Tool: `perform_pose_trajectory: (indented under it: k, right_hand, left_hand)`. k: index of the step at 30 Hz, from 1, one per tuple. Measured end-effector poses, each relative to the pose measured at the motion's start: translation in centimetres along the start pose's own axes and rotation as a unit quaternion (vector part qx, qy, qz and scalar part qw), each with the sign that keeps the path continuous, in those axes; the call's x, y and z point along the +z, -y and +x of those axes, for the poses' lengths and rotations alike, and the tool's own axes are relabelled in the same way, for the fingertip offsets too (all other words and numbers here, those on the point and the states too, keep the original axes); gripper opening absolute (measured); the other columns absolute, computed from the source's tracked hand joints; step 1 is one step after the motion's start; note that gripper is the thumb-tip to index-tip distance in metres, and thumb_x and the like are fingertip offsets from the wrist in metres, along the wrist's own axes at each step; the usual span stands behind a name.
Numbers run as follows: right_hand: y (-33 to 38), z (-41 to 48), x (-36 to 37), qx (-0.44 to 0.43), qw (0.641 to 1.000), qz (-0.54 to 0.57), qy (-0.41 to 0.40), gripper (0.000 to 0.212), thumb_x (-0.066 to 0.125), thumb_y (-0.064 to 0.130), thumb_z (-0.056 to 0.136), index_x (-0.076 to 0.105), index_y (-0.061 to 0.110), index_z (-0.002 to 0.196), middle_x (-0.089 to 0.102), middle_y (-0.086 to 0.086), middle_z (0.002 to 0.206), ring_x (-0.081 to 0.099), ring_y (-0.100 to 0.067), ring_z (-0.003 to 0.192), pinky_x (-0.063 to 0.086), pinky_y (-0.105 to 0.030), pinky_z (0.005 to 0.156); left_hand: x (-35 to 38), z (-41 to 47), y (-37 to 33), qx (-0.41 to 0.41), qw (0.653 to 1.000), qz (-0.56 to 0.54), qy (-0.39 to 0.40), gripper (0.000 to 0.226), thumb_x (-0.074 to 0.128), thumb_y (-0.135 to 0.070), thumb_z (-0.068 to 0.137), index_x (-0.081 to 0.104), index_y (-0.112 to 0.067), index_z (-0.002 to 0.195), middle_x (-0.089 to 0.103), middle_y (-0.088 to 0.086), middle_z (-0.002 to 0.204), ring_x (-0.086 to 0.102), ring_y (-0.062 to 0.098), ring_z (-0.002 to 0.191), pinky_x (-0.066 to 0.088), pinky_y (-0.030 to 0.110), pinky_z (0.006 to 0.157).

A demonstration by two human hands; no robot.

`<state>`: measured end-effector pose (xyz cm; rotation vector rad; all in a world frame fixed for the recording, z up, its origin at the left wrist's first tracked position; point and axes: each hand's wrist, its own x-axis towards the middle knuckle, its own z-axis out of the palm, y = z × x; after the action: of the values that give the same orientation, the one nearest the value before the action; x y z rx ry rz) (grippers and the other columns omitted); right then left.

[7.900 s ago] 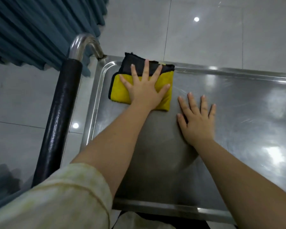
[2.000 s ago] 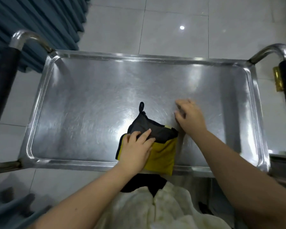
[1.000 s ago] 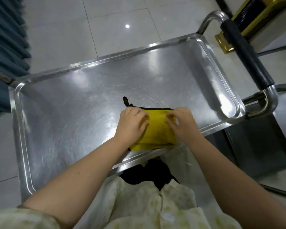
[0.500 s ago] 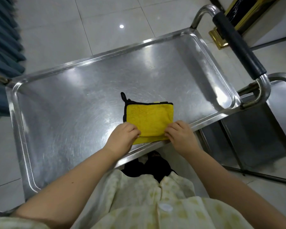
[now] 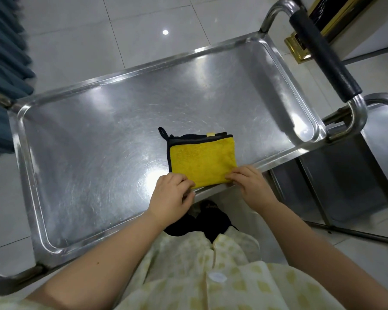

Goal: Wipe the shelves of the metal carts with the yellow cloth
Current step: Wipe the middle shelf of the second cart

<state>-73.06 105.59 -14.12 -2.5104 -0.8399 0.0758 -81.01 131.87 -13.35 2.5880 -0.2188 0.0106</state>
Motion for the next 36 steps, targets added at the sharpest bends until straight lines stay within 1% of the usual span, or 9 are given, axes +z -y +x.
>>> perform_pose_trajectory:
  k: [5, 10, 12, 15, 18, 22, 27, 32, 36]
  right_hand:
    - [2.1, 2.3, -1.9, 0.041, 0.999, 0.02, 0.027, 0.034, 0.055, -0.018, 0.078, 0.067, 0.005, 0.099, 0.063, -0.009, 0.1, 0.047, -0.02, 0.094, 0.044, -0.031, 0.084]
    - [3.6, 3.9, -3.5, 0.055, 0.998, 0.011, -0.013, 0.053, 0.053, -0.029, 0.062, 0.062, 0.008, 0.098, 0.057, -0.007, 0.097, 0.04, -0.017, 0.092, 0.043, -0.034, 0.076]
    - [3.8, 4.2, -4.2, 0.05, 0.998, 0.002, -0.043, 0.051, 0.049, -0.025, 0.064, 0.063, 0.007, 0.102, 0.057, -0.01, 0.097, 0.042, -0.021, 0.092, 0.042, -0.036, 0.077]
    - [4.3, 3.8, -5.4, -0.003, 0.99, -0.081, -0.112, 0.031, 0.05, 0.01, 0.084, 0.068, 0.01, 0.11, 0.06, -0.014, 0.101, 0.053, -0.034, 0.09, 0.043, -0.044, 0.078]
    - [4.4, 2.5, -4.0, -0.058, 0.988, -0.125, -0.072, 0.051, 0.065, 0.045, 0.082, 0.061, 0.014, 0.122, 0.061, -0.013, 0.111, 0.053, -0.032, 0.096, 0.039, -0.043, 0.083]
    - [3.4, 2.0, -4.4, 0.002, 0.998, -0.019, -0.065, 0.037, 0.07, 0.011, 0.065, 0.062, 0.012, 0.101, 0.065, -0.01, 0.092, 0.062, -0.037, 0.08, 0.049, -0.045, 0.071]
    - [0.9, -0.8, -8.8, -0.179, 0.98, -0.06, -0.055, 0.016, 0.062, 0.008, 0.075, 0.065, 0.009, 0.091, 0.061, -0.012, 0.086, 0.055, -0.035, 0.072, 0.048, -0.043, 0.06]
    - [-1.1, -6.6, -11.0, -0.216, 0.974, -0.019, -0.071, 0.019, 0.058, 0.005, 0.075, 0.066, 0.006, 0.092, 0.061, -0.012, 0.086, 0.056, -0.035, 0.074, 0.046, -0.04, 0.063]
    - [-2.5, -11.0, -12.1, -0.22, 0.975, 0.005, -0.032, 0.022, 0.064, 0.005, 0.075, 0.068, 0.007, 0.097, 0.064, -0.012, 0.089, 0.059, -0.034, 0.075, 0.049, -0.04, 0.064]
  left_hand:
    - [-0.1, 2.3, -2.3, -0.025, 0.999, 0.023, 0.036, 0.041, 0.074, -0.044, 0.076, 0.065, -0.025, 0.112, 0.062, -0.004, 0.104, 0.055, 0.022, 0.098, 0.039, 0.036, 0.08]
    - [-1.0, 4.1, -2.1, -0.049, 0.998, 0.017, 0.027, 0.04, 0.081, -0.012, 0.069, 0.062, -0.017, 0.105, 0.062, 0.005, 0.1, 0.058, 0.031, 0.091, 0.047, 0.041, 0.074]
    - [-2.1, 4.6, -2.0, -0.031, 0.999, -0.012, 0.005, 0.033, 0.076, -0.004, 0.072, 0.065, -0.012, 0.102, 0.064, 0.007, 0.097, 0.059, 0.033, 0.089, 0.049, 0.04, 0.07]
    - [-3.9, 5.3, -3.3, -0.018, 0.999, -0.013, -0.04, 0.027, 0.073, -0.007, 0.078, 0.066, -0.014, 0.103, 0.066, 0.005, 0.097, 0.059, 0.029, 0.088, 0.046, 0.035, 0.069]
    - [-4.7, 5.2, -5.9, -0.043, 0.996, -0.014, -0.071, 0.026, 0.07, -0.01, 0.081, 0.067, -0.017, 0.106, 0.068, 0.001, 0.102, 0.059, 0.027, 0.094, 0.045, 0.033, 0.071]
    - [-4.3, 3.6, -9.1, -0.056, 0.994, 0.036, -0.087, 0.029, 0.072, -0.005, 0.077, 0.069, -0.015, 0.104, 0.068, 0.005, 0.098, 0.061, 0.032, 0.091, 0.046, 0.034, 0.066]
    - [-2.7, 0.5, -14.6, -0.098, 0.982, 0.094, -0.128, 0.023, 0.072, -0.006, 0.079, 0.069, -0.014, 0.101, 0.064, 0.009, 0.095, 0.06, 0.035, 0.084, 0.047, 0.038, 0.06]
    - [1.0, -3.0, -21.4, -0.144, 0.961, 0.103, -0.211, 0.028, 0.075, 0.0, 0.073, 0.068, -0.011, 0.098, 0.062, 0.009, 0.089, 0.058, 0.033, 0.078, 0.047, 0.038, 0.058]
    - [3.4, -5.6, -25.3, -0.164, 0.96, 0.113, -0.198, 0.026, 0.075, -0.003, 0.077, 0.068, -0.011, 0.1, 0.065, 0.008, 0.091, 0.059, 0.031, 0.079, 0.048, 0.039, 0.062]
